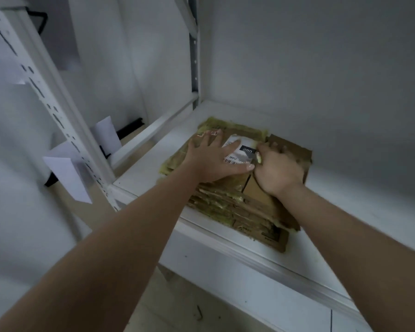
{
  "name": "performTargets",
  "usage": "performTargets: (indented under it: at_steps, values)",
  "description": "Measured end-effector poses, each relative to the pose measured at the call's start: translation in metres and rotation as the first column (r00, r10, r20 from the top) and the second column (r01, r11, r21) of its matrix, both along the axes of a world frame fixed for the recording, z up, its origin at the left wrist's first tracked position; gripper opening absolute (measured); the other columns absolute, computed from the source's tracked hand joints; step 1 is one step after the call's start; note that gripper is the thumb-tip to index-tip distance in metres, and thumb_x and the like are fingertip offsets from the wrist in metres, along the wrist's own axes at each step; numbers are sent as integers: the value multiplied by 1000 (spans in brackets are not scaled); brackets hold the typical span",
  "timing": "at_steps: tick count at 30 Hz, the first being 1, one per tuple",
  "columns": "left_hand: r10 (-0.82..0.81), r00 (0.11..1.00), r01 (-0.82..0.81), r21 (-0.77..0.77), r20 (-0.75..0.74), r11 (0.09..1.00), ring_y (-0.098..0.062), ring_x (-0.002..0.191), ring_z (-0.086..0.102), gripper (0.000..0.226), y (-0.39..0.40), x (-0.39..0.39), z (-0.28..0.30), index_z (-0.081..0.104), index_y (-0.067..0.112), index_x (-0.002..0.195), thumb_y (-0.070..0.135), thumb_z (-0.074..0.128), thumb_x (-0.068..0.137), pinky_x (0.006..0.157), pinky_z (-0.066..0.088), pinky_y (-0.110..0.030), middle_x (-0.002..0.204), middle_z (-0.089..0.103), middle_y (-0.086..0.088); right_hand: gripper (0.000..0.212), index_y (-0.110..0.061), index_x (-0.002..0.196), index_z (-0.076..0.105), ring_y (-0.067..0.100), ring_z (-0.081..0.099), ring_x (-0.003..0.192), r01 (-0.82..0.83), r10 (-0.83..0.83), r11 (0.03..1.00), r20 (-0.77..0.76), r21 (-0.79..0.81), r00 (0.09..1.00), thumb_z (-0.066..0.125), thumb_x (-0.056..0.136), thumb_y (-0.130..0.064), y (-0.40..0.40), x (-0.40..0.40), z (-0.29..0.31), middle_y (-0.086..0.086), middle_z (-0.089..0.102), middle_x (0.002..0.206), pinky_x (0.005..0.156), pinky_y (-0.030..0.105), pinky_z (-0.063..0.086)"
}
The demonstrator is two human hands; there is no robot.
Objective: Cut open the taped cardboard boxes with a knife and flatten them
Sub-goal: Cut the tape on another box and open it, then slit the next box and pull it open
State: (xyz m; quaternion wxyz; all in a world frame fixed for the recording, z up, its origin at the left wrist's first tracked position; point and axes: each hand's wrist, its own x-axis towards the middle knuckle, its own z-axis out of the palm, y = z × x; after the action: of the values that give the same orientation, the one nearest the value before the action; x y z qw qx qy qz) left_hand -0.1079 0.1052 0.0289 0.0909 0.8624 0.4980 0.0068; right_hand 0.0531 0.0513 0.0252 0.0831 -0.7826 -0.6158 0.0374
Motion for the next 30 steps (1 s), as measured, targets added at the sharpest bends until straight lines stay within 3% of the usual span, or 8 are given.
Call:
performTargets:
  at_steps: [3, 7, 11, 18, 21, 24, 26, 30]
  values:
    - [-7, 1000, 9, 75, -25, 997, -27, 148, -15, 89, -3, 1, -9, -1, 48, 150, 88, 26, 75, 114, -4, -58, 162, -12, -3, 53, -29, 145, 27, 32, 12, 144, -8, 14, 996, -66, 85, 998, 40, 93, -33, -10, 1, -13, 7, 21, 156, 110, 57, 14]
    - [-5, 998, 10, 79, -66, 997, -29, 147, -17, 92, -7, 1, -4, -7, 48, 149, 89, 22, 73, 115, -5, -60, 161, -15, -4, 45, -32, 144, 33, 28, 12, 145, 3, 45, 985, -273, 172, 961, 37, 99, -33, -12, 8, -11, 4, 24, 156, 115, 52, 7]
    - [7, 1000, -7, 30, -19, 1000, -31, 147, -16, 91, -9, 0, 4, -4, 47, 150, 87, 28, 75, 114, -5, -62, 161, -15, -5, 36, -17, 132, 51, 28, 44, 128, 207, 74, 936, -737, 283, 672, 33, 102, -28, -17, 14, 11, 8, 53, 135, 107, 35, 31]
    - [21, 997, -27, 68, 76, 997, -32, 147, -15, 92, -22, 4, 15, 6, 40, 153, 78, 44, 78, 111, -3, -66, 162, -12, -8, 27, -12, 117, 56, 32, 57, 99, 425, -53, 821, -689, 382, 723, 40, 96, -16, -46, 35, 30, 10, 62, 107, 83, 38, 46]
    - [-64, 982, 46, 106, 176, 993, -28, 148, 8, 71, -30, 10, 25, 29, 38, 149, 61, 54, 86, 112, 7, -65, 160, 15, -4, 26, -17, 115, 55, 34, 58, 91, 454, -202, 822, -571, 343, 796, 43, 93, -23, -63, 48, 28, 7, 63, 98, 69, 33, 42]
    - [-14, 948, 15, -2, 317, 1000, -25, 135, 36, 44, -39, 13, 35, 44, 32, 136, 40, 49, 94, 112, 16, -61, 146, 40, -1, 24, -20, 112, 55, 31, 58, 85, 474, -296, 839, -508, 266, 809, 46, 91, -26, -78, 53, 28, 4, 63, 91, 65, 29, 36]
    - [54, 934, -38, -52, 354, 998, -26, 133, 38, 40, -44, 16, 44, 44, 31, 132, 46, 43, 95, 112, 13, -62, 144, 42, -2, 24, -21, 112, 57, 31, 58, 85, 466, -296, 848, -504, 253, 811, 47, 91, -25, -86, 55, 28, 5, 64, 93, 64, 29, 37]
    - [10, 981, -29, 97, 193, 995, -27, 142, 26, 74, -52, 25, 57, 36, 30, 143, 75, 40, 84, 110, 7, -69, 153, 33, -3, 23, -22, 110, 59, 32, 58, 89, 481, -305, 843, -522, 242, 796, 46, 91, -25, -100, 59, 28, 5, 65, 97, 66, 29, 37]
